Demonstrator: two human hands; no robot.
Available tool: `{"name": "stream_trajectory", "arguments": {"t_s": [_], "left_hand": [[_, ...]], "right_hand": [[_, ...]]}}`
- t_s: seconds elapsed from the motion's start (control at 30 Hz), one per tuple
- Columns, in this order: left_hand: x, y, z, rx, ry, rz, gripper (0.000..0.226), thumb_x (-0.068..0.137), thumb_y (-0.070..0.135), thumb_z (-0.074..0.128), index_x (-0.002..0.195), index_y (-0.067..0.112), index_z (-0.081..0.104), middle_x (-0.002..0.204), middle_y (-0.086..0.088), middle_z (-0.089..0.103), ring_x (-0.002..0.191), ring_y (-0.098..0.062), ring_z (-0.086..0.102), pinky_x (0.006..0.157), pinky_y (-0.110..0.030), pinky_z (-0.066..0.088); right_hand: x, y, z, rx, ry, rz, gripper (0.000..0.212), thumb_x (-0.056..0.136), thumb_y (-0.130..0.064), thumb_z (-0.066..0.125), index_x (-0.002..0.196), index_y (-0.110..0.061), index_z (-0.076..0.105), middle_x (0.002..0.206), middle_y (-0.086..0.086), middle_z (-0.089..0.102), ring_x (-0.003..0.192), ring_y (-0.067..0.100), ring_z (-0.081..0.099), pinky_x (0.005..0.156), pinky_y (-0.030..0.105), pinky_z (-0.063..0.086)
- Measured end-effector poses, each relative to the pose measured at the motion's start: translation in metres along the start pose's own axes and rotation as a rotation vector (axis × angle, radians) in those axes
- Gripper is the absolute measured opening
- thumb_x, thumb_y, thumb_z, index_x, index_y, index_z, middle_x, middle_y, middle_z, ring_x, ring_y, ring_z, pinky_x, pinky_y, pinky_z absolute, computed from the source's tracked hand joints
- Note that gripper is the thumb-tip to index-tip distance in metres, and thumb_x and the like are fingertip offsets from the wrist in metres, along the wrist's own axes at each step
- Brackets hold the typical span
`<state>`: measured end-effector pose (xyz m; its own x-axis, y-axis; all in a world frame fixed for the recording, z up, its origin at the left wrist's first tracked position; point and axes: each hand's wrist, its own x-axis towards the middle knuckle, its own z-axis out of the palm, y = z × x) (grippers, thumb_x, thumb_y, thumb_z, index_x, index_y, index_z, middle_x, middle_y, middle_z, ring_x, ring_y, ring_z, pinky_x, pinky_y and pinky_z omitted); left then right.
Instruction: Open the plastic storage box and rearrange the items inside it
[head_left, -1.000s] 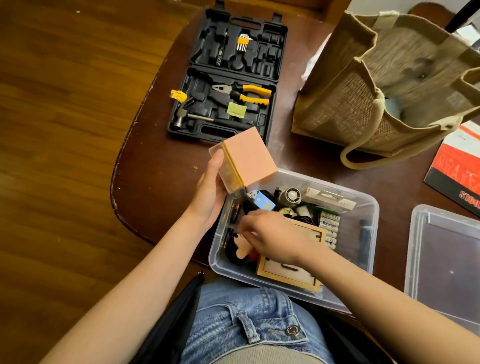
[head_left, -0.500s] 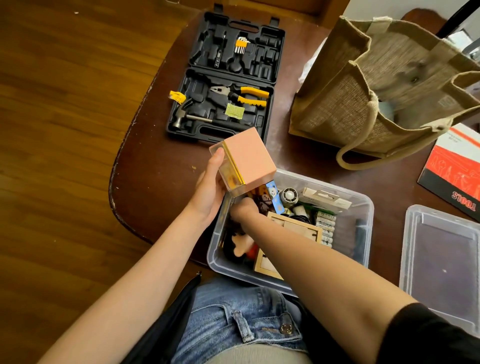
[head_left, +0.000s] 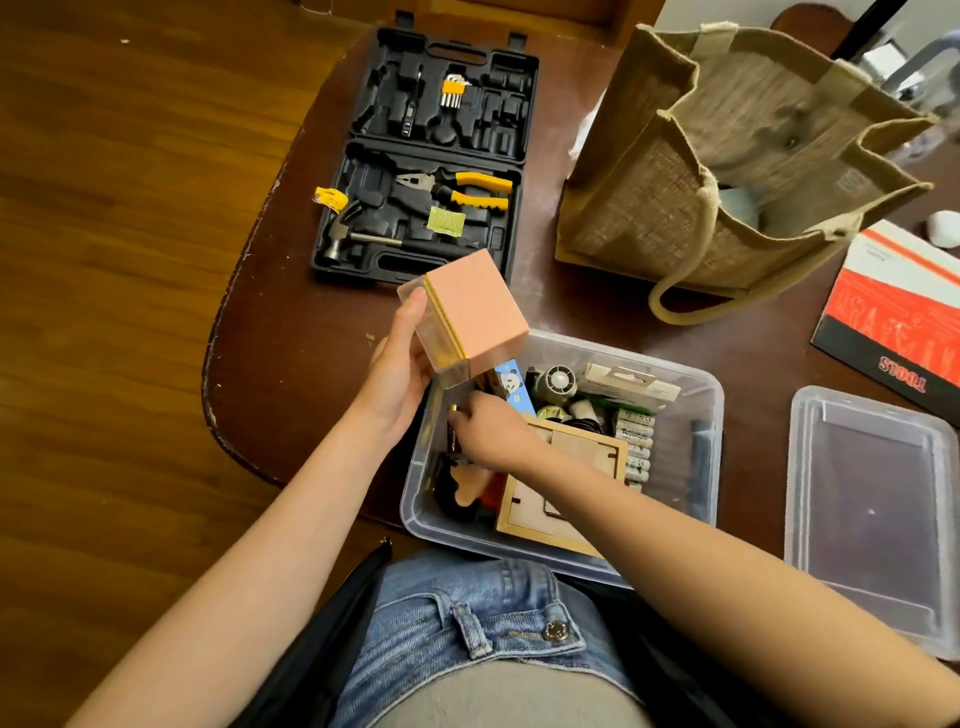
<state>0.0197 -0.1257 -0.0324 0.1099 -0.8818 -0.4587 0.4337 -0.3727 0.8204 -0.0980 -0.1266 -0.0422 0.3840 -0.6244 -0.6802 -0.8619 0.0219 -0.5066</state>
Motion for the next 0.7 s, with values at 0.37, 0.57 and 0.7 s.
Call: {"name": "stream_trajectory", "arguments": {"t_s": [0.37, 0.57, 0.7], "left_hand": [[-0.002, -0.002, 0.007, 0.211, 0.033, -0.013, 0.044, 0.092, 0.05, 0.048, 0.121, 0.019, 0.058, 0.119, -0.007, 0.066, 0.113, -0.023, 0.06, 0.096, -0.037, 0.045], [-0.005, -0.006, 0.016, 0.337, -0.081, 0.023, 0.044, 0.078, 0.057, 0.055, 0.109, 0.026, 0.06, 0.11, -0.002, 0.069, 0.1, -0.015, 0.066, 0.083, -0.027, 0.051], [-0.006, -0.012, 0.018, 0.333, -0.1, 0.039, 0.046, 0.078, 0.057, 0.056, 0.112, 0.027, 0.059, 0.11, -0.001, 0.069, 0.099, -0.012, 0.067, 0.075, -0.02, 0.05]], "right_hand": [[-0.097, 0.11, -0.089, 0.353, 0.281, 0.114, 0.018, 0.099, -0.022, 0.044, 0.104, -0.006, 0.052, 0.074, 0.0, 0.06, 0.063, 0.012, 0.052, 0.054, 0.021, 0.042], [-0.093, 0.149, -0.074, -0.215, 0.16, 0.223, 0.012, 0.093, -0.016, 0.05, 0.102, -0.01, 0.048, 0.098, 0.008, 0.063, 0.083, 0.023, 0.059, 0.071, 0.033, 0.05], [-0.073, 0.147, -0.057, -0.221, -0.003, 0.301, 0.014, 0.09, -0.004, 0.045, 0.1, -0.003, 0.054, 0.096, 0.013, 0.063, 0.078, 0.023, 0.056, 0.068, 0.032, 0.047]]}}
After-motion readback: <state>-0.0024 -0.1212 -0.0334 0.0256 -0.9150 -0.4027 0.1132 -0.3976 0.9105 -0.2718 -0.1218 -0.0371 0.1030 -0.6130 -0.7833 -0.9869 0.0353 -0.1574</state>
